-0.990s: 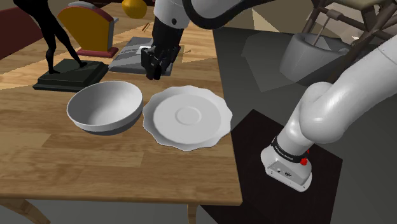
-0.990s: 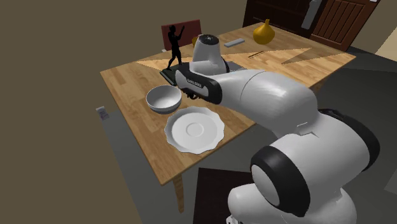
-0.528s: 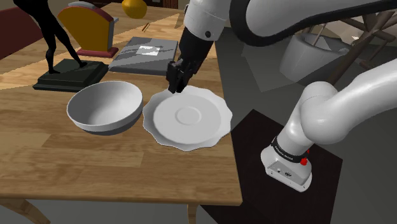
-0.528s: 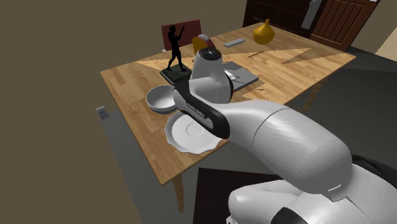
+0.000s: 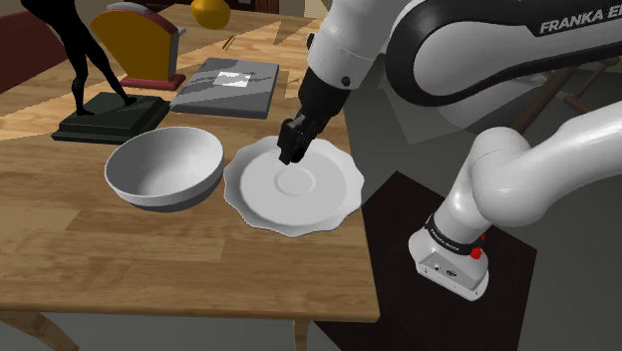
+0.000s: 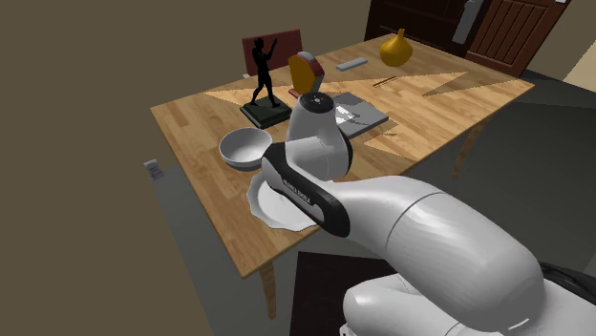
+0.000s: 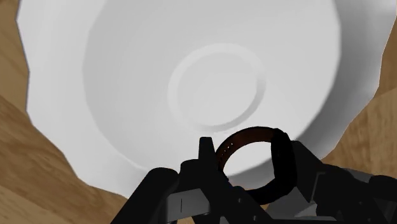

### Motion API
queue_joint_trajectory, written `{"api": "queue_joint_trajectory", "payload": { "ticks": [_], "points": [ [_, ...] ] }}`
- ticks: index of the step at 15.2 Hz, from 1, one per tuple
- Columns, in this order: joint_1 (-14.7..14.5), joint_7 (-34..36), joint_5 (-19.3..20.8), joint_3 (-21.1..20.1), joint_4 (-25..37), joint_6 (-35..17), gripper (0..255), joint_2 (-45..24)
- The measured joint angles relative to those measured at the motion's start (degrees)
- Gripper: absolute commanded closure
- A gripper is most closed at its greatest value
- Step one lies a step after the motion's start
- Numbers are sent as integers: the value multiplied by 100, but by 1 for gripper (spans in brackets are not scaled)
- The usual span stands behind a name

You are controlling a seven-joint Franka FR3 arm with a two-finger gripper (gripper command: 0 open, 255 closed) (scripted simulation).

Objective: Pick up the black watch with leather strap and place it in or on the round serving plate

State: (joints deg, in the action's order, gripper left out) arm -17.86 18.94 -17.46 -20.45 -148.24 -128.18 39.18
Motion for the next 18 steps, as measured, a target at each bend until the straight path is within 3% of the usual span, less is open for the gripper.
{"api": "queue_joint_trajectory", "payload": {
  "ticks": [7,13,14,18],
  "points": [
    [-50,-34,-114,-115,-410,-572,255,-165],
    [-53,-46,-129,-129,-466,-669,255,-204],
    [-53,-46,-129,-129,-467,-669,0,-204],
    [-53,-46,-129,-129,-467,-670,0,-203]
  ]
}}
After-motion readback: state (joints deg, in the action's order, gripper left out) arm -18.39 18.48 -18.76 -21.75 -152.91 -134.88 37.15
